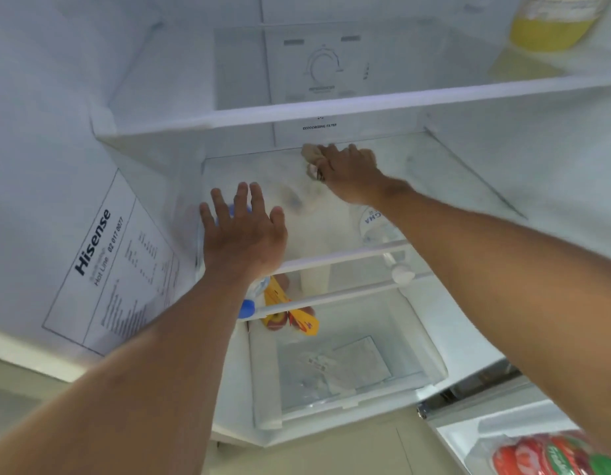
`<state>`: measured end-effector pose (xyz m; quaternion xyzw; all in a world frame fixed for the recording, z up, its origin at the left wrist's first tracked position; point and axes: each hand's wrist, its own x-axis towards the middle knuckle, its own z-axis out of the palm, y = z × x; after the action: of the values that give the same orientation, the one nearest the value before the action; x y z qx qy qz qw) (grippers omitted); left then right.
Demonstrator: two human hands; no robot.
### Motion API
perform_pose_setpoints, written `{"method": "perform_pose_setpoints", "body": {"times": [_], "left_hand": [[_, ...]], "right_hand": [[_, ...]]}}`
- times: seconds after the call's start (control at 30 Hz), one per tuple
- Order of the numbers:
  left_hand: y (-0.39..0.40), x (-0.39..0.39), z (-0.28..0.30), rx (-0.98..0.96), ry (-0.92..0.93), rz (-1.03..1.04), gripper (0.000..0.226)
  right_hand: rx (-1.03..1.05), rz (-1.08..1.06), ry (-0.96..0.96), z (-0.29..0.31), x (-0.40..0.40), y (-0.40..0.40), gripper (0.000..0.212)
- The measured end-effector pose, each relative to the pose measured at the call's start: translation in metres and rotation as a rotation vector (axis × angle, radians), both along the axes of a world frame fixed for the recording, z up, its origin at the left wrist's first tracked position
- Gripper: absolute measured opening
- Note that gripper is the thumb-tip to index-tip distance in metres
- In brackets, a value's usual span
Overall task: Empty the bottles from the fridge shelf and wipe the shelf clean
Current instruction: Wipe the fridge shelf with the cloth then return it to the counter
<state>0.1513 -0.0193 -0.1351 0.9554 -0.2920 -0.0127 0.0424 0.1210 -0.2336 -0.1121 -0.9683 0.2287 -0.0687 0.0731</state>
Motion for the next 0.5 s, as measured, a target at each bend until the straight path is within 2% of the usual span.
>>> {"method": "perform_pose_setpoints", "body": {"times": [0.17,0.23,0.3,0.43,0.5], "left_hand": [[0.002,0.004,-0.002,0.036,-0.02,-0.04,0.062],[0.003,0.005,-0.001,0.025,-0.014,-0.035,0.061],[0.004,0.005,0.0,0.035,-0.022,-0.056,0.061],[0.002,0.002,0.002,-0.023,-0.013,-0.046,0.062],[0.002,0.001,0.002,-0.018,-0.021,-0.045,0.062]], "right_hand": [[-0.013,0.139,-0.083,-0.009,-0.086,0.072,0.048],[0.001,0.204,-0.075,-0.01,-0.126,0.082,0.05],[0.016,0.179,-0.045,-0.008,-0.15,0.067,0.053],[0.021,-0.077,0.048,-0.002,-0.118,0.011,0.052],[0.004,-0.11,0.075,0.001,-0.088,0.005,0.048]]}}
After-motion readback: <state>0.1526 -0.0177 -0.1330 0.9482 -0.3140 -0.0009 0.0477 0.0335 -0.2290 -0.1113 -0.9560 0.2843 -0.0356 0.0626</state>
